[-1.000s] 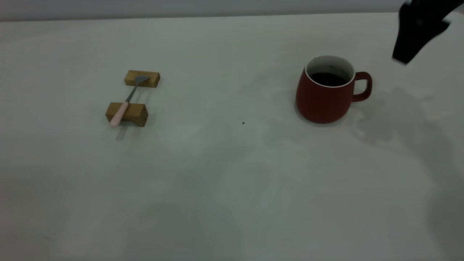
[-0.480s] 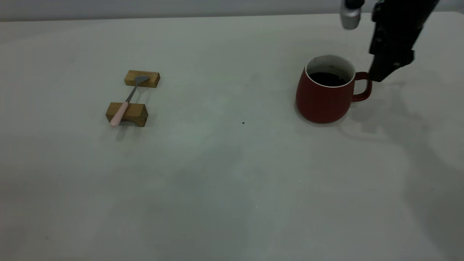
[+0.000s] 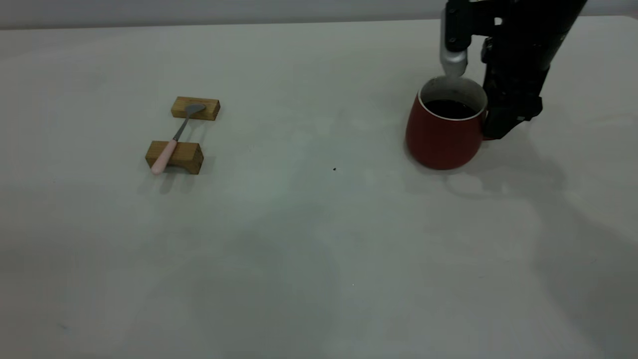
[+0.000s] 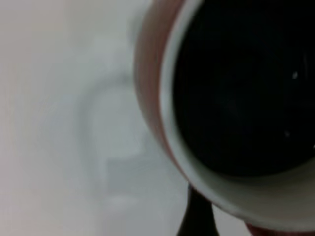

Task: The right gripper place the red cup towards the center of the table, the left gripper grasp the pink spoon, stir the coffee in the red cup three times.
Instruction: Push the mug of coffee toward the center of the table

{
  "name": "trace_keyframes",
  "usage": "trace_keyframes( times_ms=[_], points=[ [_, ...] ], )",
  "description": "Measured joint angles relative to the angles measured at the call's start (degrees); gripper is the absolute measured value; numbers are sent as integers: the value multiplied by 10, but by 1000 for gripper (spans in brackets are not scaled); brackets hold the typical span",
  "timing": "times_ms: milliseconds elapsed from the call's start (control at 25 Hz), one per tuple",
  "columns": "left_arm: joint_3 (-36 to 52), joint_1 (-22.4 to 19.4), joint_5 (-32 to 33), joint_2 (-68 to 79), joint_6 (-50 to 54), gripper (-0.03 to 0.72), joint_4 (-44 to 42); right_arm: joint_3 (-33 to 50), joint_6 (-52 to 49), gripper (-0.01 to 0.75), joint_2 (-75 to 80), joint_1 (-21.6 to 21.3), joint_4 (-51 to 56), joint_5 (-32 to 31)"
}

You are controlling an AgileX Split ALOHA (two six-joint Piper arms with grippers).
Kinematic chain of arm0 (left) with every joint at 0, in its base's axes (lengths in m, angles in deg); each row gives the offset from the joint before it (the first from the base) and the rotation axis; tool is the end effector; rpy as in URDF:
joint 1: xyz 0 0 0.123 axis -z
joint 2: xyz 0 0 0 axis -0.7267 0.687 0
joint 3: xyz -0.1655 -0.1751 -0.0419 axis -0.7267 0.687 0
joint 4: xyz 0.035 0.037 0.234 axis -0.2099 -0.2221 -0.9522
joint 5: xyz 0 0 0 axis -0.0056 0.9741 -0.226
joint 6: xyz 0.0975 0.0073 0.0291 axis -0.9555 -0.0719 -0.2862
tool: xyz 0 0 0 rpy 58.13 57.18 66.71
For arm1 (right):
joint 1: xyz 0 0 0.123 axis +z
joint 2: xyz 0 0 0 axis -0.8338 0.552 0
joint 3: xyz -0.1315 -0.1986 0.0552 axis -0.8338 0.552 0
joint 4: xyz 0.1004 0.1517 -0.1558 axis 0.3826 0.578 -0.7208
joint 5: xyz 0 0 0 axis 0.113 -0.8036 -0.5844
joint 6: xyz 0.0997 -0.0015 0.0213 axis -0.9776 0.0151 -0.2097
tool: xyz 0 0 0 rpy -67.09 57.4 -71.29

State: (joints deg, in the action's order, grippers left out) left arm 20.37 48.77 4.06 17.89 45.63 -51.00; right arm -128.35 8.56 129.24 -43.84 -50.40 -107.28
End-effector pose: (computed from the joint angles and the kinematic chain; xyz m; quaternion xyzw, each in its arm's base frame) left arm 0.0304 0.0042 0.2571 -0.0107 0.8692 0.0054 0.4943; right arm 0.3856 0.0930 0.0150 -0.6557 0.7452 -0.0296 0.1179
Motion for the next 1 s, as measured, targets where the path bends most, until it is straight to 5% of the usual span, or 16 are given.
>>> trace_keyframes(
  times_ms=[1000],
  points=[
    [0, 0, 0, 0, 0, 552, 0, 0, -1, 609, 0, 126, 139, 50]
  ],
)
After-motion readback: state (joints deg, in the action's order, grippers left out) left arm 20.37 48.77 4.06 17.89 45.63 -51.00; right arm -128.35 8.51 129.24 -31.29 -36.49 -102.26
